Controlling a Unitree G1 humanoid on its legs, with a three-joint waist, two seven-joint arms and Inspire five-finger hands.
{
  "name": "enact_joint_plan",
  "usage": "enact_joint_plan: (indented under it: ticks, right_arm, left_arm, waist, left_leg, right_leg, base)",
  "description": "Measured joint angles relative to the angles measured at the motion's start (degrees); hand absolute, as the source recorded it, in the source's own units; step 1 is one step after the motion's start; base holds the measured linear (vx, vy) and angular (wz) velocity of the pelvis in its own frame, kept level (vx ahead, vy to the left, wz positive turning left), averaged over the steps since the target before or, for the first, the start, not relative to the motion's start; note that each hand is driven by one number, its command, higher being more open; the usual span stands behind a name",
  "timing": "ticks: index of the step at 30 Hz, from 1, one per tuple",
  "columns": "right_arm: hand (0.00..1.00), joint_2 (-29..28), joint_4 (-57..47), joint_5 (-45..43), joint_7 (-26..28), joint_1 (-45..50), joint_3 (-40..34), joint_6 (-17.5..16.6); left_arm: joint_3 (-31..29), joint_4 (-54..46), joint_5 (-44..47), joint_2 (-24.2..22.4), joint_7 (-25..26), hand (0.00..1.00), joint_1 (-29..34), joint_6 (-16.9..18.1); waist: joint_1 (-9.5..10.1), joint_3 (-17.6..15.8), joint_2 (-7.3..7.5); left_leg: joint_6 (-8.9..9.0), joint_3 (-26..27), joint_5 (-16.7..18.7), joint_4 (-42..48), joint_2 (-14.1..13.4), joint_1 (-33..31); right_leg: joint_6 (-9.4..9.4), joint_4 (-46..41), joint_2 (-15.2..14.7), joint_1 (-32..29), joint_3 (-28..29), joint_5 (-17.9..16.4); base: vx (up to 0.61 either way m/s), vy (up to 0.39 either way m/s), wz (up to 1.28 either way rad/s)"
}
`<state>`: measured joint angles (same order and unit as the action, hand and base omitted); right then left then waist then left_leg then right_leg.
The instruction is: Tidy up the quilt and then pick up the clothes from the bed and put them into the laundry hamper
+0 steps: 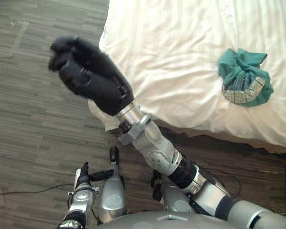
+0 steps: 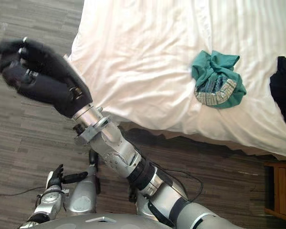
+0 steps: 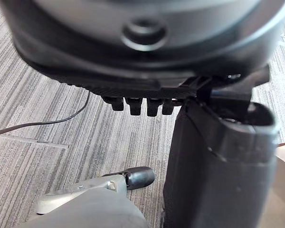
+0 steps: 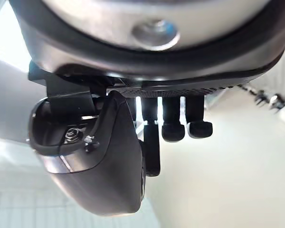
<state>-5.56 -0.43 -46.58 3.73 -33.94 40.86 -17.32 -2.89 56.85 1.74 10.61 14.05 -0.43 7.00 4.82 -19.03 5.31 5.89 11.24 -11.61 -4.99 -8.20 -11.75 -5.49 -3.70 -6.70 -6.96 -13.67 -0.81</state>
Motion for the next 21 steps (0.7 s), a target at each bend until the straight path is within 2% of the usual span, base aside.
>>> enact_joint_plan:
  ticks: [4, 6, 8, 9, 10, 11, 14, 17, 20, 21]
  right_arm:
    - [0.00, 0.6, 4.4, -1.8, -1.2, -0.3, -3.5, -0.5]
    - [0.00, 1.2, 8.5, -1.7, -2.6, -0.7, -5.6, -0.4]
    - [0.00, 1.2, 13.4, -1.6, -4.0, -1.3, -9.7, -0.5]
    - [0.00, 1.3, 17.5, -1.6, -5.2, -2.5, -13.1, -0.4]
    - [0.00, 1.3, 19.5, -1.6, -5.7, -3.1, -14.8, -0.4]
    - [0.00, 1.7, 25.0, -1.2, -7.1, -5.0, -19.7, -0.4]
    - [0.00, 5.3, 34.1, 3.4, -8.9, -10.8, -29.7, 0.3]
    - [0.00, 5.2, 34.6, 6.5, -9.2, -13.9, -33.8, 0.3]
    - [0.00, 4.6, 31.7, 6.3, -9.1, -11.6, -43.2, -0.1]
    - [0.00, 4.2, 29.1, 2.9, -9.1, -9.8, -47.4, -1.3]
  left_arm:
    - [-0.3, -0.1, 0.0, 0.1, 0.1, 1.00, 0.3, -0.3]
    - [-0.3, -0.4, 0.0, 0.0, 0.1, 1.00, 0.1, -0.6]
    - [-0.3, -1.6, 0.0, -0.8, 0.0, 1.00, -0.2, -0.6]
    - [-0.2, -2.2, 0.0, -1.6, -0.2, 1.00, -0.8, -0.6]
    - [-0.2, -2.3, 0.1, -2.0, -0.3, 1.00, -1.1, -0.6]
    - [-0.2, -2.4, 0.3, -2.9, -0.3, 1.00, -2.0, -0.5]
    - [0.1, -2.5, 0.5, -4.3, -0.3, 1.00, -3.9, 0.3]
    - [0.3, -2.6, 0.6, -4.5, -0.5, 1.00, -4.2, 0.6]
    - [0.3, -3.4, 0.8, -4.6, -1.1, 1.00, -4.3, 0.6]
    - [0.0, -3.5, 0.9, -4.6, -1.6, 1.00, -4.3, 0.6]
  waist:
    - [-0.36, 0.0, -0.34]
    - [-0.46, -0.6, -1.21]
    - [-0.40, -1.5, -2.73]
    - [-0.26, -2.4, -4.28]
    - [-0.23, -2.8, -5.03]
    - [-0.25, -3.7, -6.76]
    - [-0.08, -5.1, -9.39]
    - [-0.30, -5.4, -9.94]
    - [-0.37, -5.4, -9.94]
    - [-0.67, -5.5, -9.64]
  left_leg:
    - [0.10, 1.0, 0.1, 0.0, -0.1, 0.1]
    - [0.12, 1.0, 0.0, 0.0, -0.3, -0.3]
    - [0.10, 0.6, -0.7, 0.0, -0.5, -1.8]
    - [-0.14, 0.4, -1.1, 0.0, -0.5, -3.0]
    - [-0.23, 0.2, -1.3, 0.0, -0.4, -3.5]
    - [-0.28, 0.0, -1.5, -0.1, -0.4, -5.1]
    - [-0.46, -0.3, -2.0, 0.0, -0.5, -8.7]
    - [-0.98, 0.8, -2.5, 0.0, -0.2, -9.9]
    - [-1.26, 0.9, -2.2, -0.1, 0.7, -10.0]
    - [-1.88, 1.0, -1.8, -0.1, 1.3, -10.0]
  right_leg:
    - [0.24, 0.0, 0.4, -0.6, 1.3, 0.3]
    - [0.26, -0.1, 0.6, -1.2, 1.4, 0.5]
    - [0.40, -0.5, 0.9, -2.8, 1.4, 0.8]
    - [0.43, -1.2, 0.8, -4.1, 1.3, 0.8]
    - [0.44, -1.4, 0.8, -4.7, 1.3, 0.9]
    - [0.37, -1.6, 0.7, -6.3, 1.1, 1.1]
    - [0.30, -2.8, 0.4, -10.4, 1.2, 1.6]
    - [-0.01, -3.7, -0.1, -12.6, 2.1, 1.8]
    - [-0.27, -3.7, -1.0, -12.6, 2.2, 1.8]
    - [-1.04, -3.0, -1.5, -12.4, 2.3, 2.0]
  base:
    - [0.00, -0.004, -0.15]
    - [-0.04, -0.009, -0.09]
    - [-0.06, -0.008, 0.06]
    - [-0.08, 0.002, 0.07]
    - [-0.10, 0.008, 0.07]
    - [-0.09, 0.011, 0.05]
    - [-0.08, 0.016, 0.02]
    - [-0.05, 0.027, -0.09]
    - [-0.02, 0.049, 0.05]
    - [0.00, 0.055, 0.06]
